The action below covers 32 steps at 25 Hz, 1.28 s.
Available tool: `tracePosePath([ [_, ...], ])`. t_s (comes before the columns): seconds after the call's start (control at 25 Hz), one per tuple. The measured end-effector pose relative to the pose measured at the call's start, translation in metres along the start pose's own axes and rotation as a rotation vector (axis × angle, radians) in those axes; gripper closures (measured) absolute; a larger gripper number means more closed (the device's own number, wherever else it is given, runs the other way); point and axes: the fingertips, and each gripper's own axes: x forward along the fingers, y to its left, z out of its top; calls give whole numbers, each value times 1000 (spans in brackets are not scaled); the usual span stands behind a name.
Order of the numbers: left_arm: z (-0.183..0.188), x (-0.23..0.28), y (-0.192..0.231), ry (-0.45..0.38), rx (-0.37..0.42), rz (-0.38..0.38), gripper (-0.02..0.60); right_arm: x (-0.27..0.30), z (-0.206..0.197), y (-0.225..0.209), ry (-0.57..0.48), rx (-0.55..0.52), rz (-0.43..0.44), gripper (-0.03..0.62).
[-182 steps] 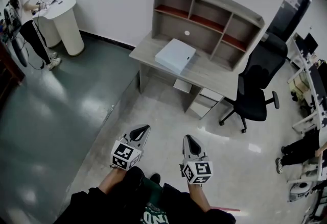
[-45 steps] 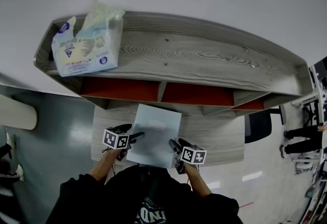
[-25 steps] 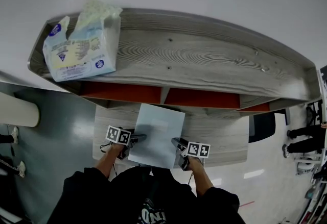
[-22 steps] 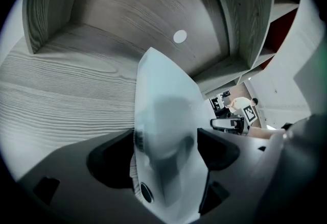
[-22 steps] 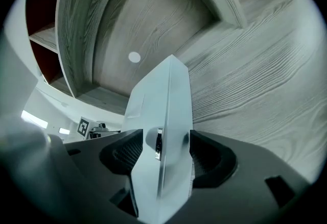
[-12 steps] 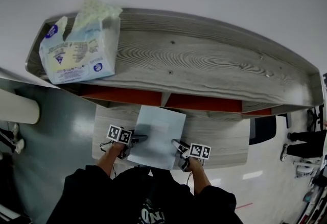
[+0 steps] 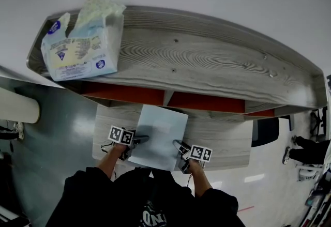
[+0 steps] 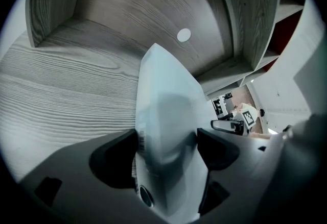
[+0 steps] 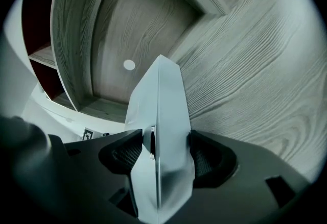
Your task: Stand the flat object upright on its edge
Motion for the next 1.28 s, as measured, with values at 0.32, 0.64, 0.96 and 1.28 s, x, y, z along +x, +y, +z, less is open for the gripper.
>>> tracePosePath([
  [0.32, 0, -11, -12, -49, 35, 9, 206, -9, 1, 11, -5, -36, 5, 326],
  [0.64, 11, -32, -32, -130, 103, 16, 206, -21, 13, 39, -44, -137, 28, 326],
  [0.96, 15, -50, -48, -192, 153, 17, 206, -33, 21, 65, -56, -259, 43, 327],
  [1.28, 20, -63, -61, -214, 254, 41, 209, -43, 26, 86, -47, -400, 56, 327],
])
